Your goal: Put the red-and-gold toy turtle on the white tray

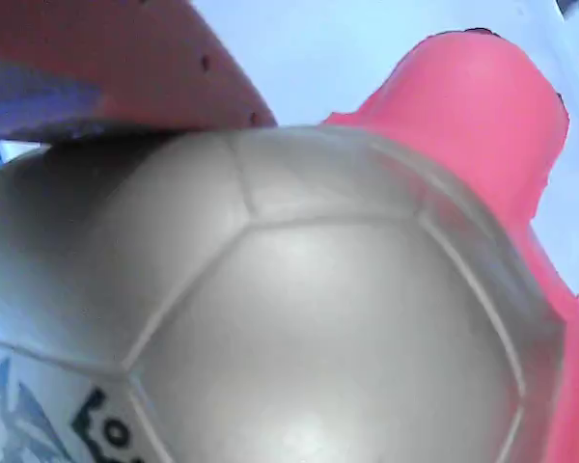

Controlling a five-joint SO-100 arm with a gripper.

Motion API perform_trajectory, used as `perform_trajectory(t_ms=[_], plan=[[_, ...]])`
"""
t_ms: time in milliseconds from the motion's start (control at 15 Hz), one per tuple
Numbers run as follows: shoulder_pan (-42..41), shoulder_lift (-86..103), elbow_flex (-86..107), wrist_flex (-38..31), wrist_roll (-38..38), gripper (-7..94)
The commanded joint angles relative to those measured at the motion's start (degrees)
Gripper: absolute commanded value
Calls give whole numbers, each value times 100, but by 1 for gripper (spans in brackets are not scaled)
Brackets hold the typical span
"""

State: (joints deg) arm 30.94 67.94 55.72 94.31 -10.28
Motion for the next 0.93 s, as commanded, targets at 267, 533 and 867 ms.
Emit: perform_trajectory(t_ms=[267,533,867], plan=[[158,-176,-448,-255,-26,0],[308,-369,-554,-325,-26,0],[316,-668,-598,-404,18,0]])
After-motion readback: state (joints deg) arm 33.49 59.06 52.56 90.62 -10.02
